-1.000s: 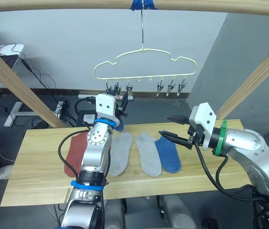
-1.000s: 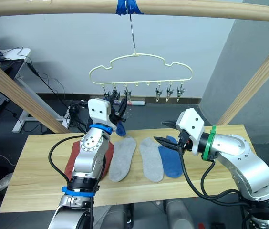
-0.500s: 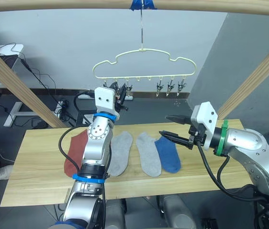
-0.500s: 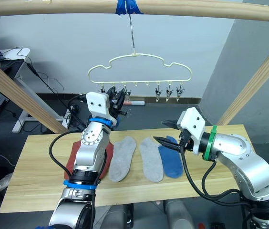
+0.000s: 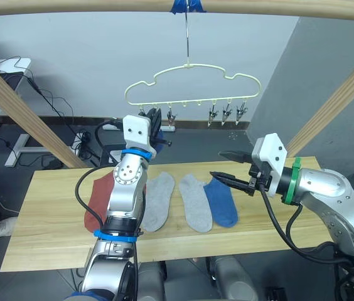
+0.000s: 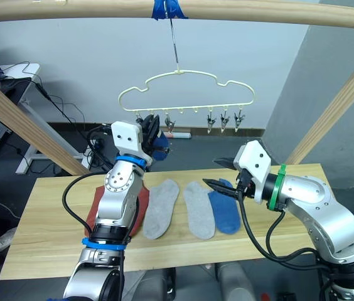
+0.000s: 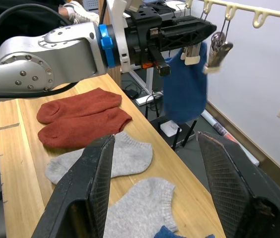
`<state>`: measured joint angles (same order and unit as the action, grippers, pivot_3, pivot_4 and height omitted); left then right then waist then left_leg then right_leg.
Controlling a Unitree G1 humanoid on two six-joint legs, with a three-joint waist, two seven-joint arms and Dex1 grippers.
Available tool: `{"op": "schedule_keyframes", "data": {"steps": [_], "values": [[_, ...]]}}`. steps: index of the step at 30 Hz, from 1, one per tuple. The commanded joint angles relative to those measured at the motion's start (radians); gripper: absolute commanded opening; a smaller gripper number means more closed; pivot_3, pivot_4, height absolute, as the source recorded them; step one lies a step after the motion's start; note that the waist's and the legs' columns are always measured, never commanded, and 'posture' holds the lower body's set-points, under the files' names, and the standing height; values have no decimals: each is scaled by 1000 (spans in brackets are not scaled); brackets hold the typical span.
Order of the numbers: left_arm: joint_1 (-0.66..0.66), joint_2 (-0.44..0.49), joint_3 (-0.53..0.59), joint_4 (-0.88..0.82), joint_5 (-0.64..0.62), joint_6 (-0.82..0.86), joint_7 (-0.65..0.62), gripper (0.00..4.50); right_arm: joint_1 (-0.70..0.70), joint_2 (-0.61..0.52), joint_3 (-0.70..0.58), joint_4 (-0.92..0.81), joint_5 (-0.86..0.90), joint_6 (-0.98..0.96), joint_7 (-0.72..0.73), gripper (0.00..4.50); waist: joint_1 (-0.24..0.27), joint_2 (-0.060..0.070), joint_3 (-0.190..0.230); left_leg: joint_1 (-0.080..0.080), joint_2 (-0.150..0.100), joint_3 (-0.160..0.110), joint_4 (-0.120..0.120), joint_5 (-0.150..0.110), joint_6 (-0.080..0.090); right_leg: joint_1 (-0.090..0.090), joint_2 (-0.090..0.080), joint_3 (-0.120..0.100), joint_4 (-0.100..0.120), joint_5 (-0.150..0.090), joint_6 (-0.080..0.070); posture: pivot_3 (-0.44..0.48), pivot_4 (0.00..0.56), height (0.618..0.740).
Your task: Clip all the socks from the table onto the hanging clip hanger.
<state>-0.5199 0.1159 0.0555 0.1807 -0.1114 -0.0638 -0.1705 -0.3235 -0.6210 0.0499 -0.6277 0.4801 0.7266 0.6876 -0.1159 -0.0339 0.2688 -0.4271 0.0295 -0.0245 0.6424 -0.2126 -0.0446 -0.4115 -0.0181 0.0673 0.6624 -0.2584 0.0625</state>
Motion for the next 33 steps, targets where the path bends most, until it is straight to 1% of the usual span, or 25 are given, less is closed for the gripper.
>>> {"op": "schedule_keyframes", "data": {"steps": [1,4,6,7,10,14,20,23,24,25,26,28,30,32,33], "values": [[10,11,-4,-62,-6,13,-19,186,24,42,33,44,-60,19,-97,2936,0,0,0,0,0,0,0,0,0,0,0,0,0,0,0,-233,268,740],[12,20,-7,-84,-20,44,-47,186,48,119,81,143,-134,30,-206,3680,0,0,0,0,0,0,0,0,0,0,0,0,0,0,0,-223,269,740],[13,27,-9,-106,-35,71,-69,186,60,167,124,217,-201,19,-274,4427,1,0,0,0,0,0,0,0,0,0,0,0,0,0,0,-217,269,740],[13,28,-8,-117,-46,87,-81,186,65,192,145,260,-235,-1,-302,4500,1,0,0,0,0,0,0,0,0,0,0,0,0,0,0,-215,269,740],[15,35,-5,-148,-77,130,-112,186,77,270,191,401,-323,-71,-381,4500,0,0,0,0,0,0,0,0,0,-1,0,0,0,0,0,-210,270,740],[17,48,-2,-190,-123,187,-157,186,67,371,185,568,-380,-162,-457,4500,1,0,0,0,0,0,0,0,0,-1,0,0,0,0,0,-189,273,740],[15,60,-3,-223,-154,244,-186,186,29,452,152,825,-418,-260,-500,4500,2,1,0,0,0,0,-1,0,0,-1,0,0,0,0,0,-175,274,740],[14,63,-3,-233,-166,265,-193,186,18,469,131,899,-418,-280,-497,4500,3,0,0,0,0,0,-1,0,0,-1,0,0,0,0,0,-175,274,740],[15,65,-2,-238,-170,272,-196,186,19,474,123,909,-415,-280,-494,4232,2,0,0,0,0,0,-1,0,0,-1,0,0,0,0,0,-172,274,740],[15,66,0,-243,-177,281,-200,186,21,476,119,916,-415,-280,-487,4141,2,0,0,0,0,0,0,0,0,-1,0,0,1,0,0,-172,274,740],[15,69,3,-247,-183,288,-204,186,24,476,120,917,-418,-282,-480,3891,3,0,0,0,0,0,0,0,0,-1,0,0,1,0,0,-171,274,740],[14,70,10,-254,-196,304,-210,186,30,476,120,915,-424,-284,-469,3216,2,0,0,0,0,0,0,0,0,0,0,0,1,0,0,-172,274,740],[12,73,17,-259,-213,319,-215,186,34,475,122,910,-427,-284,-461,2434,2,1,0,0,0,0,0,0,0,0,0,0,1,0,0,-174,273,740],[10,75,21,-265,-230,334,-222,186,38,472,124,903,-428,-287,-449,1774,2,0,0,0,0,0,0,0,0,0,0,0,1,0,0,-175,272,740],[8,75,25,-267,-240,343,-226,186,39,471,127,899,-430,-292,-443,1358,2,0,0,0,0,0,0,0,0,0,0,0,1,0,0,-176,272,740]]}}
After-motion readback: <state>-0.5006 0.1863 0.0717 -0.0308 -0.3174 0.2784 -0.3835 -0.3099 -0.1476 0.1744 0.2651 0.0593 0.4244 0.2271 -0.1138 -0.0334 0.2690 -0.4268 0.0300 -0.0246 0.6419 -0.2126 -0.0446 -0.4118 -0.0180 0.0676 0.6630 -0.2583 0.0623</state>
